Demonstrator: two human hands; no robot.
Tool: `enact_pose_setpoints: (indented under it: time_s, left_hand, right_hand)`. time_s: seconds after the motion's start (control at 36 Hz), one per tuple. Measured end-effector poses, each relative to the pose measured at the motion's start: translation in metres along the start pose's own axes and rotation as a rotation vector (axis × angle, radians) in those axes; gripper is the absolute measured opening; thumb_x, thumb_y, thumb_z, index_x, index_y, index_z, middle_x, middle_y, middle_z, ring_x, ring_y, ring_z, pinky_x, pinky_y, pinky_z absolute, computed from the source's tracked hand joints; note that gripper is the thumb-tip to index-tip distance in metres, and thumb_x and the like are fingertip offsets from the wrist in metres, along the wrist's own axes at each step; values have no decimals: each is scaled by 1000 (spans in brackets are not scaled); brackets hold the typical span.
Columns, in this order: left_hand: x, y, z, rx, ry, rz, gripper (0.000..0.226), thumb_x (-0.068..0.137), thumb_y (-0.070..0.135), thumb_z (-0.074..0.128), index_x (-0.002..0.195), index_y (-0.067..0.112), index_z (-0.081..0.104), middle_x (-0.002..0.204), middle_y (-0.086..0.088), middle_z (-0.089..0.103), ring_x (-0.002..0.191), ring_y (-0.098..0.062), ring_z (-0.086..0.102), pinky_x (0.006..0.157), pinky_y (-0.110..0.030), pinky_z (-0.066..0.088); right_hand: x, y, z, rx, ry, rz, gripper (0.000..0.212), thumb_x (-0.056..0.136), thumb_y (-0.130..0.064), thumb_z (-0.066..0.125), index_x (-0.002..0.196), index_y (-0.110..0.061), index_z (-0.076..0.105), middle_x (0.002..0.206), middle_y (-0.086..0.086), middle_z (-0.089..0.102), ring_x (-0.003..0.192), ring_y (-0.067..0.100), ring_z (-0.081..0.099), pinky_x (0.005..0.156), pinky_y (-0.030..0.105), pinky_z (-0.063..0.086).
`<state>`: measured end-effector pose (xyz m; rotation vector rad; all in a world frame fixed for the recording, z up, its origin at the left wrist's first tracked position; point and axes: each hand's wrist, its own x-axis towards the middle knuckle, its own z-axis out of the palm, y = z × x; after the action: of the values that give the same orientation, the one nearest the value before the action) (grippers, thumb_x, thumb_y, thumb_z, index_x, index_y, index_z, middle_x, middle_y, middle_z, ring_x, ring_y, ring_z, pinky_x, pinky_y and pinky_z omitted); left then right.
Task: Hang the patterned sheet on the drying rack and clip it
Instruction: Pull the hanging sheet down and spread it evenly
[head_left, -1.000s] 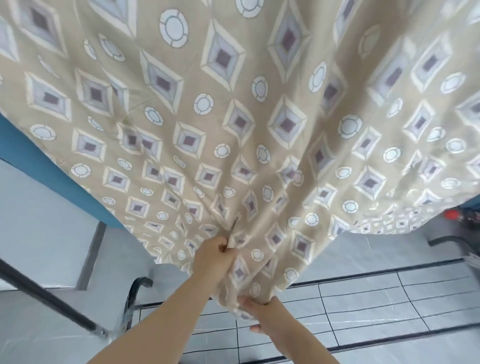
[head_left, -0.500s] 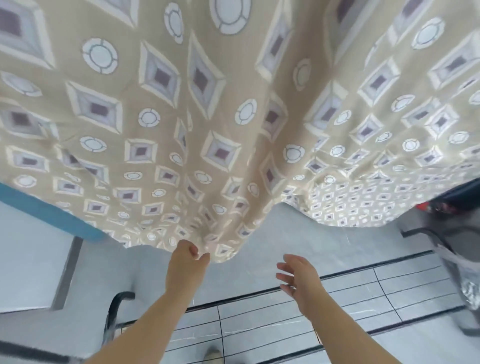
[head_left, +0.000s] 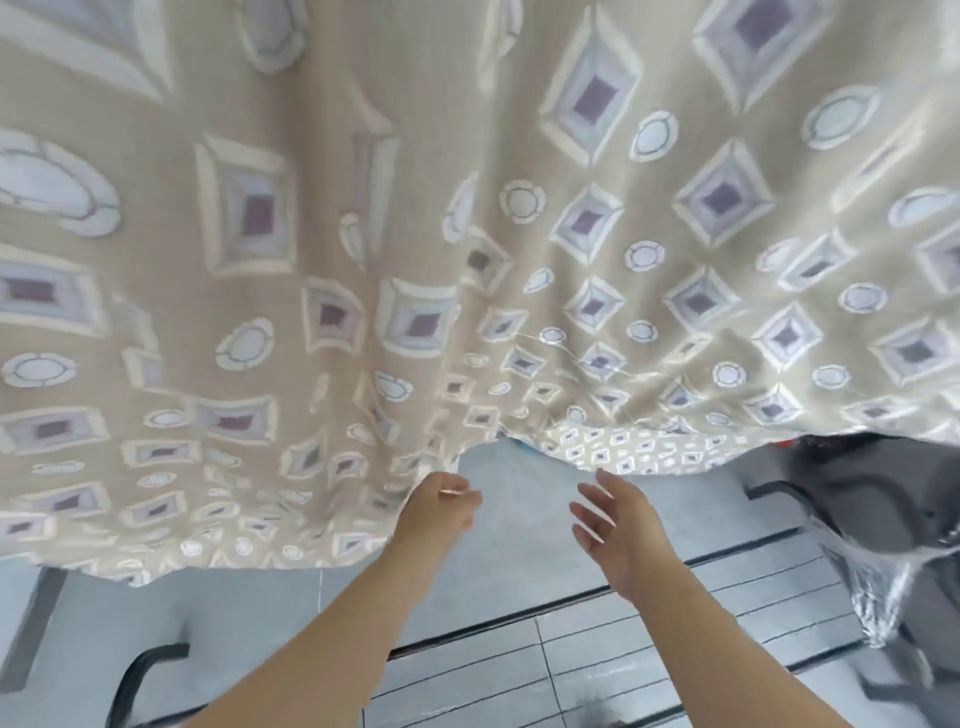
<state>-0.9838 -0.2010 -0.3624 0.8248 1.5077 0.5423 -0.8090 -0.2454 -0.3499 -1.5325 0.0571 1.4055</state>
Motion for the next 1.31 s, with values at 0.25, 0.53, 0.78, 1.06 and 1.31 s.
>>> enact_pose_setpoints:
  time_s: [0.25,0.53,0.78,1.06,1.31]
  left_hand:
    - [-15,18,84,-716,134,-346,58,77,43,69,126,24,46,137,-3,39,124,-21,46,95,-37,43]
    - [-26,13,113,-817,152,-288,65,81,42,65,136,20,37,139,-5,39,129,-22,42,102,-38,37]
    - [-16,-8,124,-840,167,-288,63,75,50,68,130,29,47,144,0,35,129,-24,39,103,-37,34]
    - [28,-50,134,-952,134,-101,10,81,34,68,76,27,63,86,13,62,68,-7,51,67,-21,37]
    - [62,-100,125,-595,179,199,23,86,39,61,105,27,68,110,6,69,103,-13,63,99,-32,43]
  right_hand:
    - [18,-78,-67,195,-107,-87,59,75,-17,69,126,-32,44,120,-7,42,117,20,46,94,32,36]
    - [19,-97,-95,211,-165,-87,7,90,-21,56,87,-27,59,91,-5,59,88,12,55,82,23,41]
    - [24,-79,-110,60,-247,-183,13,92,-20,51,85,-25,61,66,-16,69,69,1,65,73,21,41]
    - [55,-69,-119,-274,-361,-369,49,68,-53,63,109,-26,60,122,-7,60,120,14,52,113,38,29]
    - [90,-45,-123,-346,-373,-665,22,94,-33,47,112,-39,37,85,-33,43,88,-14,43,89,14,25]
